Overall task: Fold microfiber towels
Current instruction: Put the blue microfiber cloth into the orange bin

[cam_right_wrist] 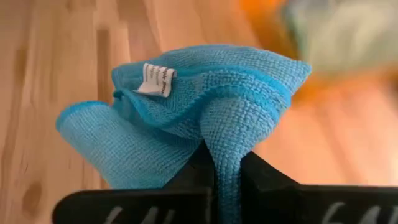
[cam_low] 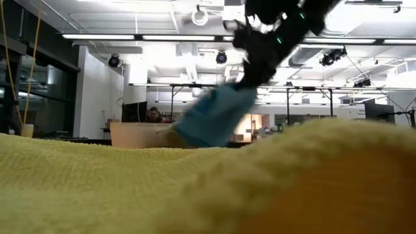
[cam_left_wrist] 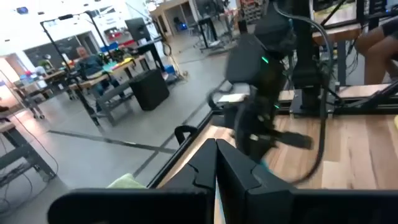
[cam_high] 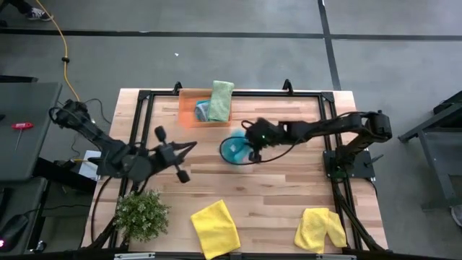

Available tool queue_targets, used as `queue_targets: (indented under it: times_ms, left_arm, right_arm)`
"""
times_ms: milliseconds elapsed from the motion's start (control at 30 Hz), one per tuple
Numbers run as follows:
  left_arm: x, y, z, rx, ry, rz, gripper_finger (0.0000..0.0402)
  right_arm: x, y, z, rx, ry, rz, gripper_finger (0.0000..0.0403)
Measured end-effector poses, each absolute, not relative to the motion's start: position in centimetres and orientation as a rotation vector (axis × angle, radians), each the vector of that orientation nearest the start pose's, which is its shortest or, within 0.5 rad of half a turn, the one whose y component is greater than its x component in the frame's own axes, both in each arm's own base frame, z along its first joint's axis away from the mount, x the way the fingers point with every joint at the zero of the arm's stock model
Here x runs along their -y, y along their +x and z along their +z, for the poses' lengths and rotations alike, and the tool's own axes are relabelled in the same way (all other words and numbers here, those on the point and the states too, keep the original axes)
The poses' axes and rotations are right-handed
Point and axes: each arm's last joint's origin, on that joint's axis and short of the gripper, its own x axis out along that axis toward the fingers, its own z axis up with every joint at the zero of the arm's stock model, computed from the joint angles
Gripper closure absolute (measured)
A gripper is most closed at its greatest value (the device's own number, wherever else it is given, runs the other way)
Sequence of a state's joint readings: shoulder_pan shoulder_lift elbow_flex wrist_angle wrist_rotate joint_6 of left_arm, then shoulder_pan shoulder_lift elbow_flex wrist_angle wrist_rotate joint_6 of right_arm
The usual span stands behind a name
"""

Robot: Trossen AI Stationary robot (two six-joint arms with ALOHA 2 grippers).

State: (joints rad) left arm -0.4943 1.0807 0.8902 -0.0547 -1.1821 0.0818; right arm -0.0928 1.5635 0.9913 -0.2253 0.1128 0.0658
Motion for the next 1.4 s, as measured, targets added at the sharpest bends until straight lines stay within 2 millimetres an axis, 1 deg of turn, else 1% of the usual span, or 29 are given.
queue_targets:
  times_ms: [100,167,267,433,533,667,900,967,1067,1233,1400]
  left_arm:
    - [9.5,20.5,32.8,-0.189,0.281,0.689,0.0401]
    - [10.1,20.6,32.5,-0.198,0.309,0.696,0.0401]
    - [10.5,20.6,32.2,-0.215,0.363,0.724,0.0401]
    - [10.4,20.5,32.2,-0.212,0.364,0.767,0.0401]
    - [10.4,20.5,32.3,-0.205,0.354,0.792,0.0401]
    - [10.6,20.1,32.3,-0.173,0.314,0.865,0.0401]
    - [12.7,18.8,32.7,-0.157,0.347,0.826,0.0402]
    - [13.1,18.5,32.8,-0.154,0.351,0.814,0.0401]
    - [13.3,18.3,32.8,-0.151,0.350,0.800,0.0402]
    - [13.2,18.4,32.8,-0.150,0.345,0.808,0.0401]
    - [12.7,18.8,32.8,-0.154,0.341,0.825,0.0401]
  right_arm:
    - [4.0,33.7,24.3,-0.721,-0.049,-0.163,0.0400]
    - [4.4,34.8,25.6,-0.694,-0.098,-0.114,0.0401]
    - [5.1,36.9,26.7,-0.703,-0.161,-0.041,0.0401]
    - [6.4,41.3,27.1,-0.750,-0.294,0.077,0.0402]
    - [7.8,44.1,27.0,-0.775,-0.367,0.108,0.0402]
    - [10.9,47.2,26.9,-0.777,-0.383,0.069,0.0402]
    - [16.1,51.2,26.4,-0.731,-0.463,0.011,0.0403]
    - [17.2,51.9,25.5,-0.676,-0.481,-0.025,0.0403]
    - [18.8,51.9,24.0,-0.650,-0.506,-0.079,0.0403]
    - [20.8,50.9,22.1,-0.738,-0.474,-0.166,0.0403]
    - [21.8,49.9,21.5,-0.817,-0.446,-0.174,0.0403]
